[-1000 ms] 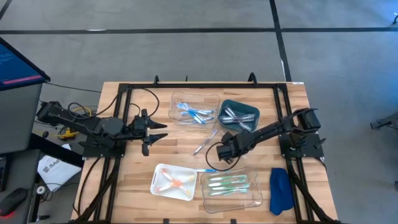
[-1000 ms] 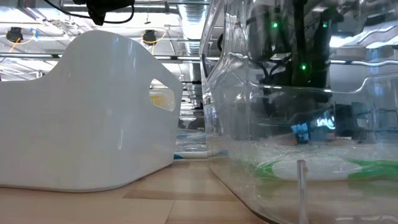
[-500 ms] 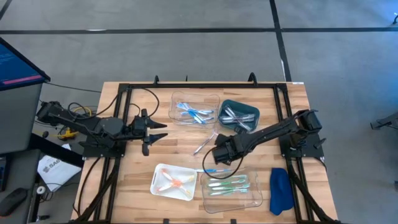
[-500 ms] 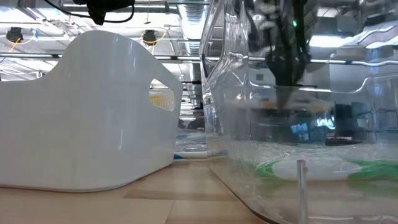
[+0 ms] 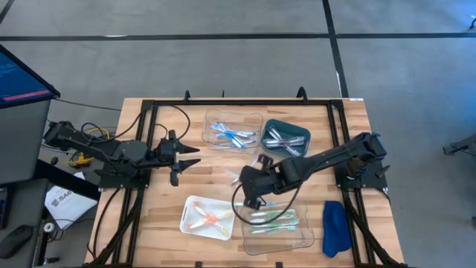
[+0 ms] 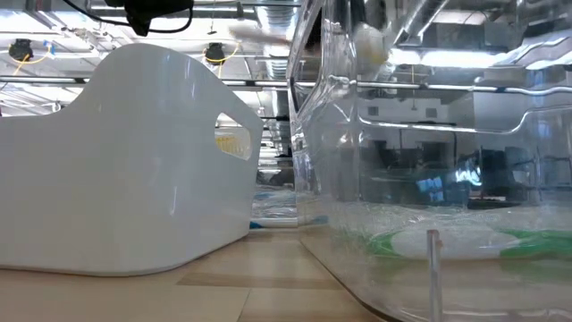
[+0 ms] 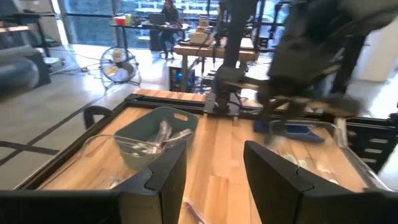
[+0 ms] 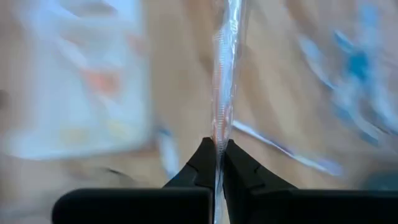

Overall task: Pick & Place Toothbrushes
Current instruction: Put the orange toothbrush into the white bin

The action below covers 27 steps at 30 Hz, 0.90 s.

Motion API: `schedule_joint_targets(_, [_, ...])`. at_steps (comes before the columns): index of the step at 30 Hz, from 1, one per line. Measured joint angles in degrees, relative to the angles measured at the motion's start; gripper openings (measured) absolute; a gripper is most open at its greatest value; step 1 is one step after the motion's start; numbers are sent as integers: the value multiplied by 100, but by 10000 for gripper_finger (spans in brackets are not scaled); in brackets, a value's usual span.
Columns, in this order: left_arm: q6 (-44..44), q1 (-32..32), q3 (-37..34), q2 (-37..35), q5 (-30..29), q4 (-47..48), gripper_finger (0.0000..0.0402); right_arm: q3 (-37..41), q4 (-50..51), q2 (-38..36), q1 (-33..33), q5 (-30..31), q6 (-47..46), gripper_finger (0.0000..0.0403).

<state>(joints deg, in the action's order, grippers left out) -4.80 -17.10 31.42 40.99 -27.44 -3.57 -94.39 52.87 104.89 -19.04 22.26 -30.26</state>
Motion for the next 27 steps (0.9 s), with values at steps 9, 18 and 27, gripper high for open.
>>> schedule_joint_targets(9, [0, 0, -2, -158, -631, 229, 153, -610, -1570, 589, -261, -948, 59, 0])
schedule_joint_targets(18, [-235, 0, -2, -672, -1032, 389, 153, -2533, -706, 2158, -270, -1340, -452, 0])
schedule_joint_targets(27, [-162, -2, -4, -1053, -1108, 637, 153, -4067, -157, 3221, -307, -1350, -892, 0])
